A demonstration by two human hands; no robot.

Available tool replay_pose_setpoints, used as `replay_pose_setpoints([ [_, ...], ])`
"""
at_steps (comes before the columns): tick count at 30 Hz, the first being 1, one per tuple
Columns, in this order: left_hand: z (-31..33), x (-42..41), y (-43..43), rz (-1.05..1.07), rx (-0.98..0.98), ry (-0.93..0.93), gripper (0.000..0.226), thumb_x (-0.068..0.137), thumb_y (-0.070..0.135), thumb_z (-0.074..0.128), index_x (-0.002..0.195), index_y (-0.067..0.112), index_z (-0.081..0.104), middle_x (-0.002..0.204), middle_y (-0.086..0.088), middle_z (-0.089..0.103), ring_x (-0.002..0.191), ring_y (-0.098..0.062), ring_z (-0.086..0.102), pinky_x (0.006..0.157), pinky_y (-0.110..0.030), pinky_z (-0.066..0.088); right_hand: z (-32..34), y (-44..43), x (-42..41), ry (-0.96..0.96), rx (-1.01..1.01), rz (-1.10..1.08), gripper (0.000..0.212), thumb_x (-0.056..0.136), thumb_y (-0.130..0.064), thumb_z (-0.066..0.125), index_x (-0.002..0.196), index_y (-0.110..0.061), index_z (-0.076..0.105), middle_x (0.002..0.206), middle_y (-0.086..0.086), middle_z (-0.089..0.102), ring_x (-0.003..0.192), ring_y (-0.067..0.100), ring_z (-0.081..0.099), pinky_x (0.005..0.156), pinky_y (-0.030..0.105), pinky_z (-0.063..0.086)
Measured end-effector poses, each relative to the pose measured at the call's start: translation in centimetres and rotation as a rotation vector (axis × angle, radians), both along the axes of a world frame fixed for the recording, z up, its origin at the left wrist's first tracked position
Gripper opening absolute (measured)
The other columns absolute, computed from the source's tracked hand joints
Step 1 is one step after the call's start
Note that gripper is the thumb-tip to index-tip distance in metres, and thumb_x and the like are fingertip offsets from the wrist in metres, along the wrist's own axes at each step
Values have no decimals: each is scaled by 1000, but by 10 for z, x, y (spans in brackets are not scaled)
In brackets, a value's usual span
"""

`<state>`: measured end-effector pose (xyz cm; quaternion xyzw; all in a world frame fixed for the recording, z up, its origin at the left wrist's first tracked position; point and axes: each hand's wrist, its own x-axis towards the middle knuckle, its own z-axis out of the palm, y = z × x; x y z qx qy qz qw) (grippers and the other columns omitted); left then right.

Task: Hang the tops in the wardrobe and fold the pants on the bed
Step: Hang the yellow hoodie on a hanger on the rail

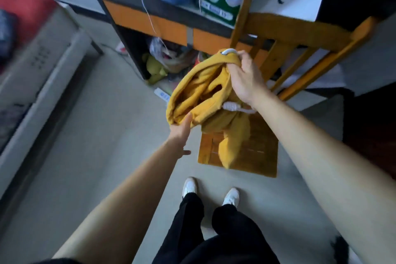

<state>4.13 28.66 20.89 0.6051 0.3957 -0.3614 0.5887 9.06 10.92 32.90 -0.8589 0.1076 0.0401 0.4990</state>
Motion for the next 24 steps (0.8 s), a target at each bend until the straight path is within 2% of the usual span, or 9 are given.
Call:
replay_pose_setpoints([
  [3, 55, 19, 18, 338, -274, -88, 56, 88, 22, 70, 136, 10, 44, 105, -14, 60, 96, -29, 64, 81, -45, 58, 50, 21, -1, -107, -25, 102, 28, 96, -37, 56, 122, -27, 51, 103, -6, 62, 96, 18, 60, 85, 40, 48],
  [5, 95, 31, 33, 450, -270, -210, 49, 85, -5, 58, 131, 7, 48, 99, -15, 59, 88, -28, 64, 76, -41, 59, 75, 33, -6, -175, -102, 147, 44, 91, -39, 62, 132, -29, 48, 119, -2, 65, 108, 22, 62, 93, 41, 50],
  [10, 208, 41, 89, 618, -358, -465, 39, 74, -4, 37, 105, 4, 59, 122, -24, 61, 110, -39, 61, 95, -57, 48, 108, 52, -17, -144, -456, 273, 34, 97, -46, 49, 127, -35, 58, 118, 8, 69, 112, 34, 61, 90, 38, 49],
  [13, 276, 21, 122, 632, -421, -712, 18, 78, 3, 45, 91, 12, 54, 87, -9, 60, 79, -25, 62, 75, -44, 56, 105, 71, -27, -80, -725, 346, 48, 93, -59, 38, 88, -20, 65, 102, 12, 69, 92, 33, 63, 77, 37, 53],
  [15, 305, -3, 138, 592, -258, -919, 24, 80, -1, 51, 97, 11, 60, 81, -11, 54, 67, -21, 57, 63, -38, 57, 101, 91, -32, -21, -731, 412, 51, 94, -57, 35, 66, -16, 50, 94, 10, 59, 80, 28, 56, 70, 33, 47],
  [16, 313, -18, 144, 549, -140, -1007, 35, 79, -5, 52, 107, 13, 62, 87, -14, 55, 70, -23, 58, 68, -42, 58, 101, 102, -36, 8, -681, 455, 47, 95, -52, 40, 64, -17, 48, 92, 7, 55, 78, 25, 53, 67, 31, 43],
  [18, 323, -50, 151, 424, 16, -1106, 52, 77, -8, 56, 120, 22, 58, 95, -15, 53, 79, -29, 58, 80, -52, 56, 104, 123, -46, 73, -452, 554, 31, 92, -39, 53, 71, -18, 59, 86, 5, 60, 73, 20, 58, 63, 32, 47],
  [20, 328, -80, 154, 350, 117, -1169, 63, 74, -7, 59, 125, 30, 54, 90, -11, 51, 78, -27, 55, 74, -48, 60, 109, 144, -60, 205, -178, 647, 12, 89, -29, 63, 87, -17, 65, 89, 7, 67, 80, 19, 66, 66, 34, 55],
  [24, 335, -131, 174, 360, 757, -1177, 75, 75, -8, 54, 131, 41, 47, 78, 6, 48, 71, -14, 52, 68, -35, 58, 101, 182, -85, 406, 78, 698, 56, 65, -37, 79, 112, -13, 59, 101, 11, 71, 91, 26, 71, 80, 43, 61],
])
